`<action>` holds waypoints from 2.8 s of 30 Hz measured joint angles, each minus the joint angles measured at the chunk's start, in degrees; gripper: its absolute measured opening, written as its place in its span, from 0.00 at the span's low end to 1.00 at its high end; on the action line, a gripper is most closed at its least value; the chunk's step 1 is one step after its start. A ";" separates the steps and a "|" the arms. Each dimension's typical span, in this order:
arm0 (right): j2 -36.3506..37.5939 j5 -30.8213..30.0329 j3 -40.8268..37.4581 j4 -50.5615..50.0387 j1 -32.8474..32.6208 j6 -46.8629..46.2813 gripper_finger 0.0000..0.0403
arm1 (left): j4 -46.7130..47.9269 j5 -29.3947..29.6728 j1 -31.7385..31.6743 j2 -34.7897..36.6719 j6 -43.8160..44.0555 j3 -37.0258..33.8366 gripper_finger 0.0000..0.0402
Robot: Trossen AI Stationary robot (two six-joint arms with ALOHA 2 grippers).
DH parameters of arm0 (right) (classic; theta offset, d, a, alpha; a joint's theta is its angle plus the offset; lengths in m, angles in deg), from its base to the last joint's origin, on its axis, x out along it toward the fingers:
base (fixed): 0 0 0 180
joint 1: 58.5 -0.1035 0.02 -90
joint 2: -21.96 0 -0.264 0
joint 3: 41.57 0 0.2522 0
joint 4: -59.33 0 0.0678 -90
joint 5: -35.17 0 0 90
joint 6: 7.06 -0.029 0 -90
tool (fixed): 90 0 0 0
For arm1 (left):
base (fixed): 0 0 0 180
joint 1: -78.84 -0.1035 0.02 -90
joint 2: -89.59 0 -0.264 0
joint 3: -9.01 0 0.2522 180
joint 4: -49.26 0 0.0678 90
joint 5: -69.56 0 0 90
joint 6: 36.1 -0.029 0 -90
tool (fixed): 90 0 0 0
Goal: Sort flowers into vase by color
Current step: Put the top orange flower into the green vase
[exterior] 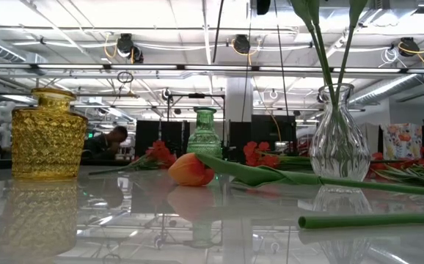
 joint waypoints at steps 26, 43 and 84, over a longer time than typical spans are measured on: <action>11.77 -10.71 0.08 -13.02 0.04 -0.24 0.49 | 2.09 -2.51 -2.70 5.33 1.11 -0.10 0.03; 23.82 -10.09 0.04 -34.21 -1.88 -3.87 0.53 | -34.00 -7.95 -11.24 6.05 8.85 -24.66 0.02; 19.52 -11.69 -0.04 -32.79 -3.37 -3.45 0.53 | -53.05 -3.73 -14.49 6.01 14.97 -45.75 0.09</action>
